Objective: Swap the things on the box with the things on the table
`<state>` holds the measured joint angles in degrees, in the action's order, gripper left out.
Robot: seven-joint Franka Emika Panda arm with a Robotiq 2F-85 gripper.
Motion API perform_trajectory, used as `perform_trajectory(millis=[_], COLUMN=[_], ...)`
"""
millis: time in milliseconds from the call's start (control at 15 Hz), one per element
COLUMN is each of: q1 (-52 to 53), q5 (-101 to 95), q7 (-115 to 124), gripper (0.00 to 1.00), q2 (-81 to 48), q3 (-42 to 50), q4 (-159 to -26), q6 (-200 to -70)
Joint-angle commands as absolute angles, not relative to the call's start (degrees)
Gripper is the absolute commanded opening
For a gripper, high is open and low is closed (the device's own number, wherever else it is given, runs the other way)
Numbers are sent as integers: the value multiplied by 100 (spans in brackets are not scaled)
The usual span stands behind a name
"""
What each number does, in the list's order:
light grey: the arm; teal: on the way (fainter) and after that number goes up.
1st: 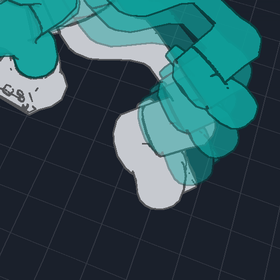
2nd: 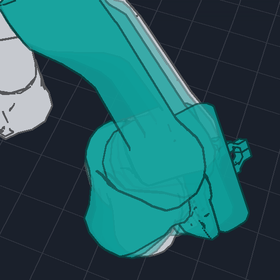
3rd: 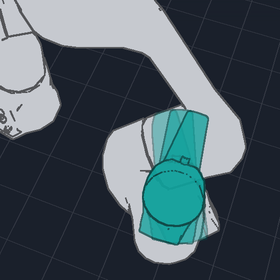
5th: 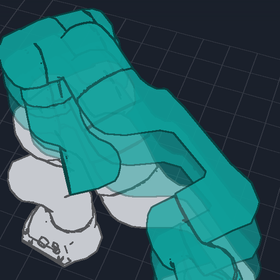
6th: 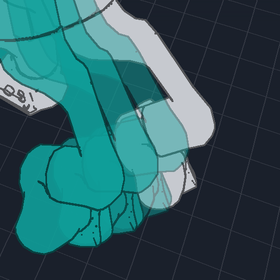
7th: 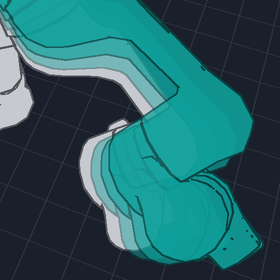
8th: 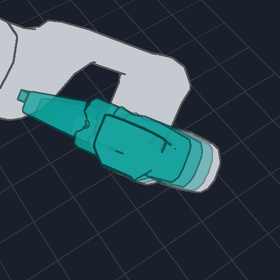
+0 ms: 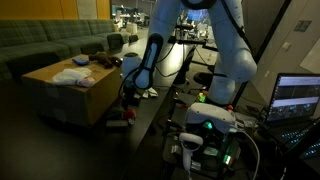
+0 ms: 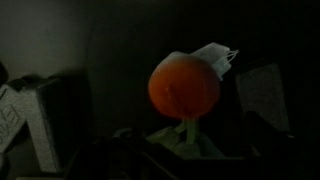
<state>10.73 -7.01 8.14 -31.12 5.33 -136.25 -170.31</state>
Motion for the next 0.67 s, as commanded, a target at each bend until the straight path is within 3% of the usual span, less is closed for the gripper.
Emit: perform_trajectory(millis=[0, 200, 600], q1=[1093, 1222, 2312], q5=[-429, -336, -344], q7=[867, 962, 1541], gripper=[100, 100, 100], q2=[-2894, -3040, -3450], q3=[250, 218, 1268], q4=[-13978, -13995, -13845], q6=[-17178, -17410, -17870])
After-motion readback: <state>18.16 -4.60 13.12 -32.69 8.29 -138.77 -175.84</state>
